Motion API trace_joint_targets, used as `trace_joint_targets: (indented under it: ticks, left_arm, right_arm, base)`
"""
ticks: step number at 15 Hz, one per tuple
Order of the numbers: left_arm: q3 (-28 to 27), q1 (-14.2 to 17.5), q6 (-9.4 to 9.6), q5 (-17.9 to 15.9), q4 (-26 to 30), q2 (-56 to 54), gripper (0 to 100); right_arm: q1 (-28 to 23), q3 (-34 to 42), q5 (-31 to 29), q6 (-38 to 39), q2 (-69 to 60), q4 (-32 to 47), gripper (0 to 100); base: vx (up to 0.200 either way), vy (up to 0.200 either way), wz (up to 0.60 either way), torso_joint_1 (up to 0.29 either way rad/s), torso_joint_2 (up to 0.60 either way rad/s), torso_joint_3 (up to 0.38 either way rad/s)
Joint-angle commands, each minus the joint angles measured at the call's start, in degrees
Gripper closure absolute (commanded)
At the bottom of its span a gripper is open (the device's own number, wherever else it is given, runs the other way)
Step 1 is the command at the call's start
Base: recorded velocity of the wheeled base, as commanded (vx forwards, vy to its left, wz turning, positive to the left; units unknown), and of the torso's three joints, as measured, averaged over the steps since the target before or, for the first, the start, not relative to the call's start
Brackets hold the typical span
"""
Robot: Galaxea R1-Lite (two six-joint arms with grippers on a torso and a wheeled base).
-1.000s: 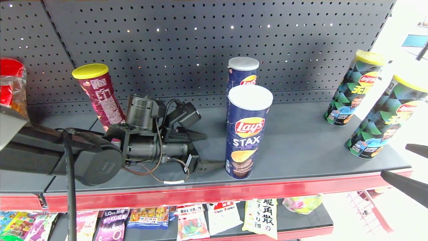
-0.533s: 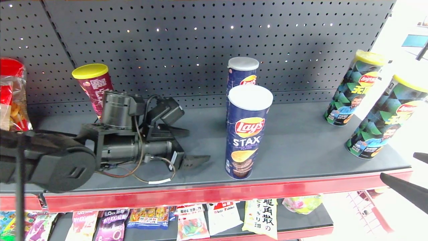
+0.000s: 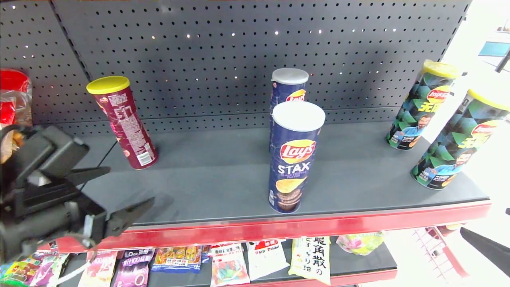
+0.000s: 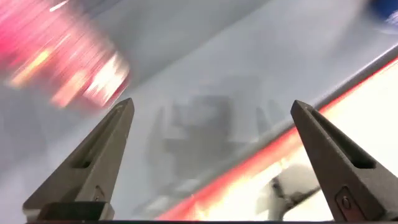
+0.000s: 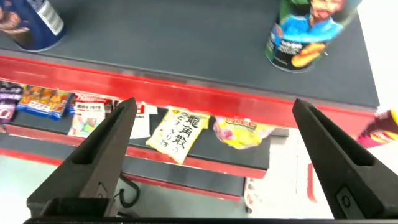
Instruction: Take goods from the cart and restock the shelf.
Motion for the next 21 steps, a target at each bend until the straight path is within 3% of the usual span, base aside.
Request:
trace_joint_targets:
  ticks: [1,9,16,21]
  left_arm:
    - [9.88,2.64,-1.92,12.19,3.97,-19.66,0]
    - [11.02,3.96,1.33,13.77,6.69,-27.48,0]
    - [11.20,4.31,1.33,14.65,7.13,-27.83,0]
    - [12.17,4.40,1.33,14.12,7.04,-29.06,0]
  right_arm:
    - [-1.90,1.41,0.01,-0.02,-2.31,0.20,0]
    - [-2.78,3.96,-1.31,-0.72,-5.82,0.37,0]
    - [-2.78,4.04,-1.66,-3.27,-5.91,0.37,0]
    - [-2.70,4.57,-1.66,-3.45,-7.05,0.46,0]
  base:
    - [0.000,0.000,0.00,0.000,0.00,0.000]
    - [0.000,0.000,0.00,0.000,0.00,0.000]
    - [-0.171,0.000,0.00,0.001,0.00,0.004]
    - [0.000,-0.040,0.00,0.003,0.00,0.000]
